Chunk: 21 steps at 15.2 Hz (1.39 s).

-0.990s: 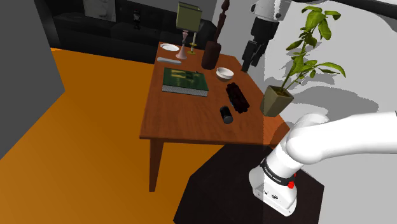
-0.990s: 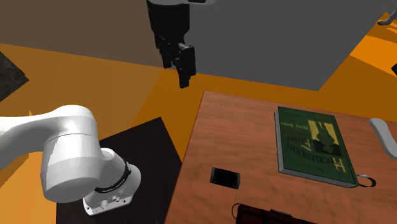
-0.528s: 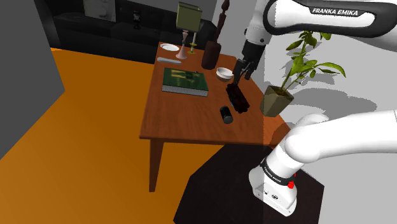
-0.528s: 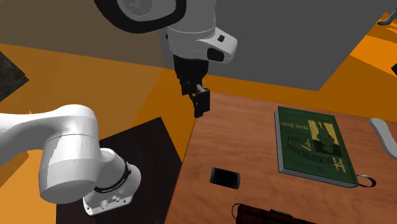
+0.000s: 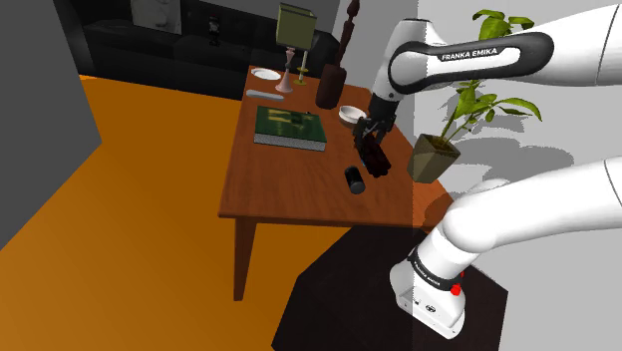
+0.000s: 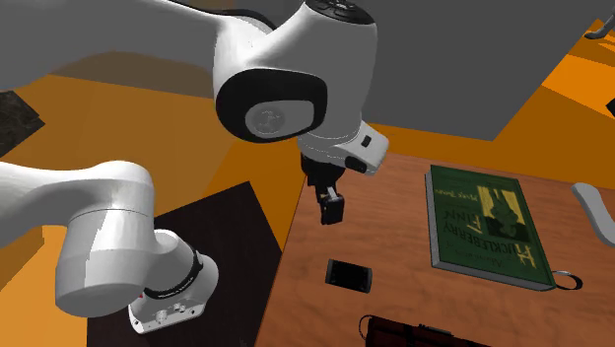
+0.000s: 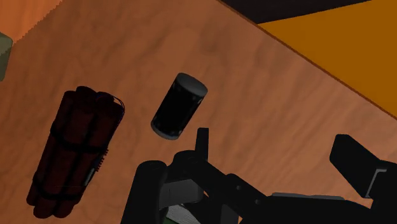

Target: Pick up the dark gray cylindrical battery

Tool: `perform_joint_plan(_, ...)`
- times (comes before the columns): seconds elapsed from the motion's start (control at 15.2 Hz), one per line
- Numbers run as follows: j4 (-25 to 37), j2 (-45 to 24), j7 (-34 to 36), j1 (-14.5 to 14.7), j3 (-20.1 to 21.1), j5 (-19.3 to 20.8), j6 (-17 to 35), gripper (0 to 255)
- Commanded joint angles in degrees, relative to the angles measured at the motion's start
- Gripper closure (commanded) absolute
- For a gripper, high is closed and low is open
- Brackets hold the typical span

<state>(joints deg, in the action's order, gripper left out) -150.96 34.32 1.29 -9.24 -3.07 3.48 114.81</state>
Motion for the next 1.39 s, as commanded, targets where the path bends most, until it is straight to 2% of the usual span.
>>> perform_joint_plan(0.0, -1.5, -2.6, 0.6, -1.2, -1.0, 0.4, 4.4, 0)
perform_joint_plan(0.53, -4.0, -17.4, 2.3, -5.1, -5.0, 1.0, 22.4, 0)
perform_joint_plan(0.92, -2.6, -31.2, 1.5, -6.8, -8.2, -2.0, 35.2, 0)
perform_joint_plan(1.32, -2.5, -36.7, -0.1, -6.7, -8.1, -4.4, 40.6, 0)
